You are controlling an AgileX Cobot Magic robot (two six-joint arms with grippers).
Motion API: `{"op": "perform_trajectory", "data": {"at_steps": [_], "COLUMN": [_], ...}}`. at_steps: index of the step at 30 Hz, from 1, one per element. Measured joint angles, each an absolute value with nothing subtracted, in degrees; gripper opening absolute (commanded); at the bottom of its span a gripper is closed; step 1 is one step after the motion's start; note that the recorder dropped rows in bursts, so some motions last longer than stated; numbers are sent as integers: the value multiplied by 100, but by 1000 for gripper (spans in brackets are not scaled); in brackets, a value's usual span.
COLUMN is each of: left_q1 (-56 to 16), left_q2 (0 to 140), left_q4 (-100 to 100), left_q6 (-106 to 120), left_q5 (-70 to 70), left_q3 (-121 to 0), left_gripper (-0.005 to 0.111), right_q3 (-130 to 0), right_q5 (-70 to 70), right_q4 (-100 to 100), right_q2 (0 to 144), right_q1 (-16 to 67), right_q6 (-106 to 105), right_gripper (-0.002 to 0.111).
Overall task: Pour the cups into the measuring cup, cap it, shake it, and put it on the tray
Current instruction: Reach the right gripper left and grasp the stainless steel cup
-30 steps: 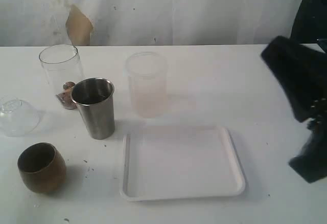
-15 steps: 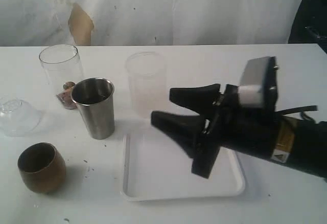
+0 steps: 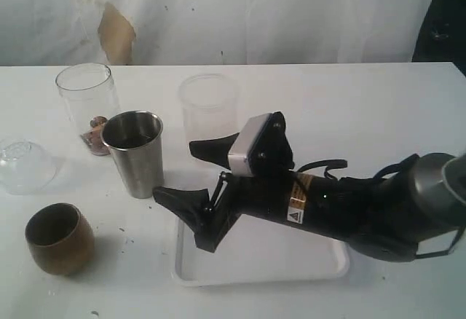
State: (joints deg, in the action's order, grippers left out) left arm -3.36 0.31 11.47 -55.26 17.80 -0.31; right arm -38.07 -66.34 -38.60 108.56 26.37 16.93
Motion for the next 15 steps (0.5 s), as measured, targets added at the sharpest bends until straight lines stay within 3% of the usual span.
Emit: {"op": "perform_trajectory", "data": {"at_steps": [7, 15], "left_q1": [-336, -336], "left_q2": [31, 31], "left_q4": [2453, 2563], "left_q6": [-5526, -5516], "left_q5": [1770, 1770], "left_q3": [-31, -31], "left_gripper": [0, 0], "right_q3": [-4133, -4552], "right_q5": [-6235, -5809], "right_q4": [-3580, -2858], "right_q2": [11121, 11306], "right_q1": [2896, 3214], "right_q6": [1471, 1246], "right_gripper": [79, 93]}}
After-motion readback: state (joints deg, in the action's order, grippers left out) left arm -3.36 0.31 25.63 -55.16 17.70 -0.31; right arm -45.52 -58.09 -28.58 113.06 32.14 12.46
